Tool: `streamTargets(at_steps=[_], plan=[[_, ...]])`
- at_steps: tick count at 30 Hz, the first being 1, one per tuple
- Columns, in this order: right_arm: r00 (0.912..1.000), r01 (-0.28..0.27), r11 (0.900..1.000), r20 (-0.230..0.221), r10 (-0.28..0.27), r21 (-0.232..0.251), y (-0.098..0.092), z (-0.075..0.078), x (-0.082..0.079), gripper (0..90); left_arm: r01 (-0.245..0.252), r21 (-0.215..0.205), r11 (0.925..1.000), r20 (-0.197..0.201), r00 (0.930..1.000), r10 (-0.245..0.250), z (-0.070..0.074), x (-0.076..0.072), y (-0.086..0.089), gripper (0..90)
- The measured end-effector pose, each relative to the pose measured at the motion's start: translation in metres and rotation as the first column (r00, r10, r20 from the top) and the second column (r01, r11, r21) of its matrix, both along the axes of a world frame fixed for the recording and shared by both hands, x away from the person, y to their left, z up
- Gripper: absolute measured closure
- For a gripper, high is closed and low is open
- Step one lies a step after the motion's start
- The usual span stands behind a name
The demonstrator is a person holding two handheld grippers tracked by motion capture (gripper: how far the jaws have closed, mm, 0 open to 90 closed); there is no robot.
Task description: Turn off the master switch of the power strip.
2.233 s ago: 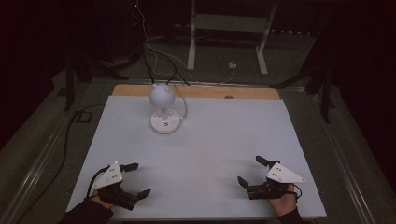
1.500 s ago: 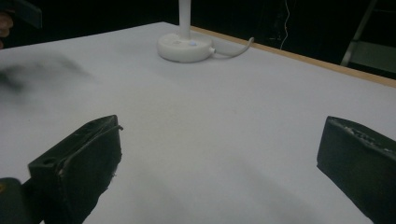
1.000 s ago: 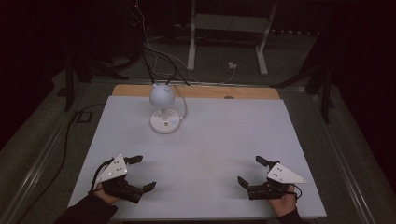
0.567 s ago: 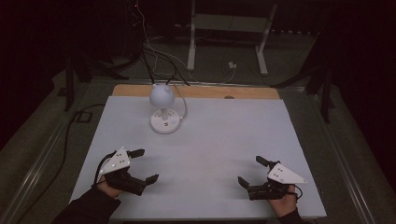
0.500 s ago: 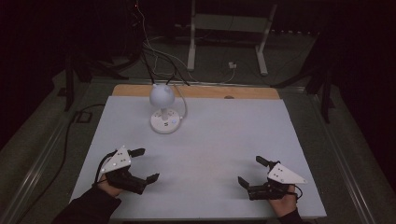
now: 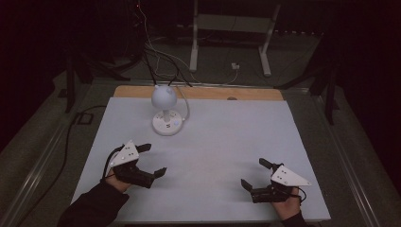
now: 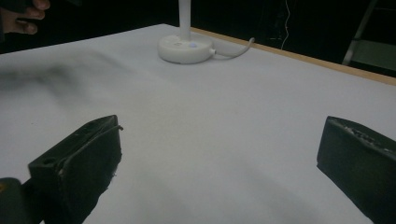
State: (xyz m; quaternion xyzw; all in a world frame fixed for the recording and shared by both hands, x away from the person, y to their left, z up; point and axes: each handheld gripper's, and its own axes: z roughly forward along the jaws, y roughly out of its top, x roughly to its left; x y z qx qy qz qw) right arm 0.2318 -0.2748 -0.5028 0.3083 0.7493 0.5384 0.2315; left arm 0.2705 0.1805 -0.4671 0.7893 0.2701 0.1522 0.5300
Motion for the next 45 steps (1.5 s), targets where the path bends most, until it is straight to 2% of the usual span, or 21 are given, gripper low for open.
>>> streamTargets(at_steps=[32, 38, 41, 45], plan=[[1.0000, 0.000, 1.000, 0.006, 0.000, 0.012, -0.001, 0.001, -0.001, 0.0, -0.032, 0.010, 0.9994, 0.001, 0.9995, 0.032, 0.002, 0.037, -0.035, 0.2], [1.0000, 0.002, 1.000, 0.002, -0.002, 0.014, -0.001, 0.001, -0.001, 0.0, -0.058, 0.022, 0.9981, 0.018, 0.9982, 0.058, 0.000, 0.046, -0.043, 0.2], [1.0000, 0.001, 1.000, 0.001, -0.001, 0.015, -0.001, 0.001, -0.001, 0.0, -0.075, 0.014, 0.9971, 0.010, 0.9971, 0.075, -0.003, 0.050, -0.046, 0.2], [1.0000, 0.000, 1.000, -0.004, 0.000, 0.015, -0.001, 0.001, -0.001, 0.0, -0.104, 0.040, 0.9938, 0.013, 0.9945, 0.104, -0.006, 0.056, -0.052, 0.2]])
